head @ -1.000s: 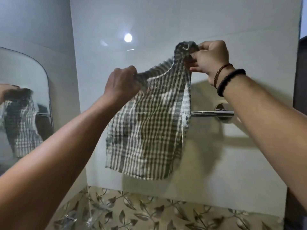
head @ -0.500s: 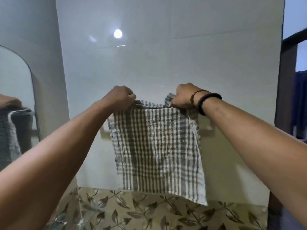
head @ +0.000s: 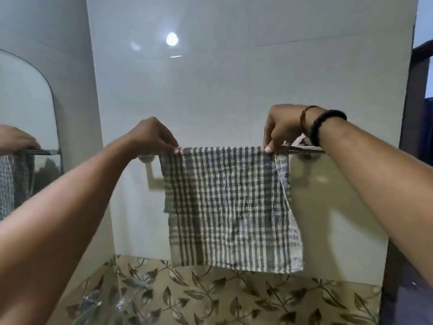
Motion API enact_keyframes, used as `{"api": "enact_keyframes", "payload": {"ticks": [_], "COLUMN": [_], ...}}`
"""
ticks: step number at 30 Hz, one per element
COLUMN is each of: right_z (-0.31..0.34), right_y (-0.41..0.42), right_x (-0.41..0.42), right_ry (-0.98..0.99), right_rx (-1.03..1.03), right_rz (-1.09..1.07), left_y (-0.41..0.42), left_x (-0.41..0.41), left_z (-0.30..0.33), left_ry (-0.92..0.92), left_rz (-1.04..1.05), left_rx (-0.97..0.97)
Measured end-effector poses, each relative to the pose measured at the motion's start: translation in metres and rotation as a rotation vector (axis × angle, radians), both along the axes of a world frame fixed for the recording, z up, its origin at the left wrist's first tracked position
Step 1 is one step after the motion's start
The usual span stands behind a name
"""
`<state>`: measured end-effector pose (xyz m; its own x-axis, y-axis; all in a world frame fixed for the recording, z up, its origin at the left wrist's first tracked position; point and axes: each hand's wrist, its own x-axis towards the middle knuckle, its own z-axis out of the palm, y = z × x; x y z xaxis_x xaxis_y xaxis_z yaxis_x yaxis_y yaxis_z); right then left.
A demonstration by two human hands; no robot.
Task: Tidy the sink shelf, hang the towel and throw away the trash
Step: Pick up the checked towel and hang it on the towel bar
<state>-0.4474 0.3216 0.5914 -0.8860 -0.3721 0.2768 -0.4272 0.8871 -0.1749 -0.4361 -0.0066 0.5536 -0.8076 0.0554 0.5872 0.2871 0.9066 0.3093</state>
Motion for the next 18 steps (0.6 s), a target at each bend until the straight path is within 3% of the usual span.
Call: {"api": "enact_keyframes", "payload": {"ticks": [4, 8, 14, 16, 18], "right_z": [0.002, 0.011, 0.012, 0.013, 0.014], "right_y": [0.001, 0.007, 0.015, 0.02, 0.024], "right_x": [0.003, 0.01, 0.024, 0.027, 0.026], "right_ry": [0.116, 0.016, 0.038, 0.039, -0.041], "right_rx": [0.006, 0.037, 0.357, 0.339, 0.178], "right_rz": [-0.089, -0.126, -0.343, -0.384, -0.347], "left_y": [0.0, -0.004, -0.007, -0.008, -0.009], "left_x": [0.003, 0.005, 0.006, 0.007, 0.008], "left_z": [0.002, 0.004, 0.001, 0.001, 0.002], "left_ry": [0.104, 0.109, 0.165, 0.162, 0.117], "left_rz": [0.034, 0.069, 0.126, 0.158, 0.211], "left_rx": [0.014, -0.068, -0.156, -0.179, -0.134]}}
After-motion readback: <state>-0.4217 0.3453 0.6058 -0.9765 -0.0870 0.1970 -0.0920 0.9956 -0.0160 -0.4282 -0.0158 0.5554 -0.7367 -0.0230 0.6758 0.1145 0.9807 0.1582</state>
